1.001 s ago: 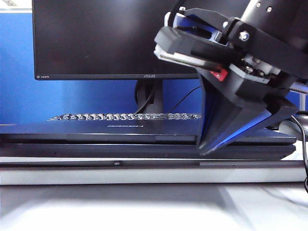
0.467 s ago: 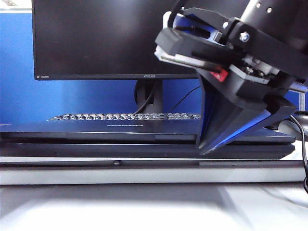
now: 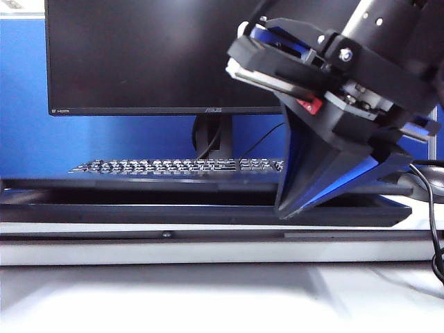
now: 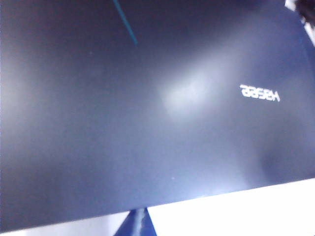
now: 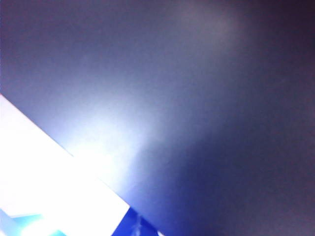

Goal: Open the lid of the black laptop.

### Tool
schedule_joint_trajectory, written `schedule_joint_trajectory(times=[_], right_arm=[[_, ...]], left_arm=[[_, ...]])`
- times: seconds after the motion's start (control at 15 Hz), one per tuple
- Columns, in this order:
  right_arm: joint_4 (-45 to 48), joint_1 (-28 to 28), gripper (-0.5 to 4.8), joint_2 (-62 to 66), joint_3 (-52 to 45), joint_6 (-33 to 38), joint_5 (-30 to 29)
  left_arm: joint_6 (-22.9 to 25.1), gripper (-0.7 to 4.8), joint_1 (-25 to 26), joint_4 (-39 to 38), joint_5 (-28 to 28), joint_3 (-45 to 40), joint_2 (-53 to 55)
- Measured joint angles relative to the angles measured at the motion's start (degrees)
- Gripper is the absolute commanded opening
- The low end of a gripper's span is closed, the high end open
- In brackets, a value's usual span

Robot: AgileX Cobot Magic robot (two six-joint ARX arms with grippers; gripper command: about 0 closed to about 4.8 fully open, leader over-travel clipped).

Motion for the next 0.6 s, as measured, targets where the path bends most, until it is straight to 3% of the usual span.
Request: schedule_joint_trajectory(times=[0.6], right_arm=[[3.6,-1.5,-0.04,-0.3,0.3,-1.9,1.2]], left_arm=[[0.7,-0.05,0.1,4.6,-1.7,0.2,0.0]])
